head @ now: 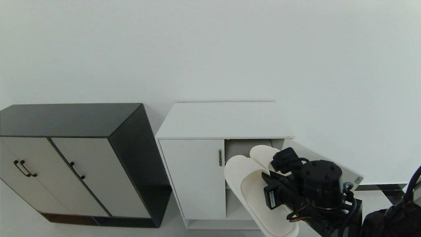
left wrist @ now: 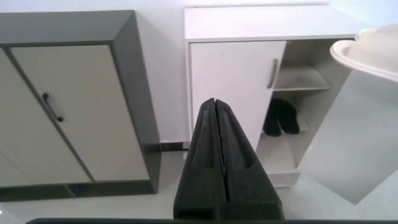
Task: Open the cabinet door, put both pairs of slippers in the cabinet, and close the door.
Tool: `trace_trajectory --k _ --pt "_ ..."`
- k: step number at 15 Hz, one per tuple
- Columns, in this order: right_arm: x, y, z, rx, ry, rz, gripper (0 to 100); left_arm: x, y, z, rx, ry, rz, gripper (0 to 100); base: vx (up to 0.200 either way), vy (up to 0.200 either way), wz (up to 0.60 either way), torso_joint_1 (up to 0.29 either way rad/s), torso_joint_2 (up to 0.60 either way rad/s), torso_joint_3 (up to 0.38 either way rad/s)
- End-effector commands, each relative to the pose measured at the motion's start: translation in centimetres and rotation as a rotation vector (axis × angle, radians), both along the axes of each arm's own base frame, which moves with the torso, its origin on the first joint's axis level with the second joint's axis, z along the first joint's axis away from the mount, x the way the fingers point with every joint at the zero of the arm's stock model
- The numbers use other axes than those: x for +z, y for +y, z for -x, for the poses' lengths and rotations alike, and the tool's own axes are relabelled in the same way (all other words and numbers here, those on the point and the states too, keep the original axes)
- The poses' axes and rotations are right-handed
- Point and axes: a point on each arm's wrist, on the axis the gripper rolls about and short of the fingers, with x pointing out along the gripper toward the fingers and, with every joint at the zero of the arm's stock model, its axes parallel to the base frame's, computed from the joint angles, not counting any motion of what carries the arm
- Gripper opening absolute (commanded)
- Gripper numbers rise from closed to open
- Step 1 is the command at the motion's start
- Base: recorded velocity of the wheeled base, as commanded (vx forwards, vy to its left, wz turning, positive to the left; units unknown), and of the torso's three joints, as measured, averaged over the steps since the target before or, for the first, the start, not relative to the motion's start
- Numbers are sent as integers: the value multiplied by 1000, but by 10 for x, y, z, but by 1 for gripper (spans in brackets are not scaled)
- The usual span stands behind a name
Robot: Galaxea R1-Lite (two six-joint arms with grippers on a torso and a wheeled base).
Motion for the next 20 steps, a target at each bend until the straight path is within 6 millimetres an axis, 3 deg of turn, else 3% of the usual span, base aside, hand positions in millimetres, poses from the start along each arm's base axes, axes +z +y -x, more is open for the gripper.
trace_trajectory --k 1,13,20 --pt "-1 1 0 3 1 2 0 0 0 0 0 0 0 0 0 0 0 0 0 0" --pt "0 1 -3 -20 -27 -39 0 0 0 0 0 0 5 0 0 0 0 0 0 0" --pt "-11 5 -6 -16 -32 -45 0 0 0 0 1 0 5 0 0 0 0 0 0 0"
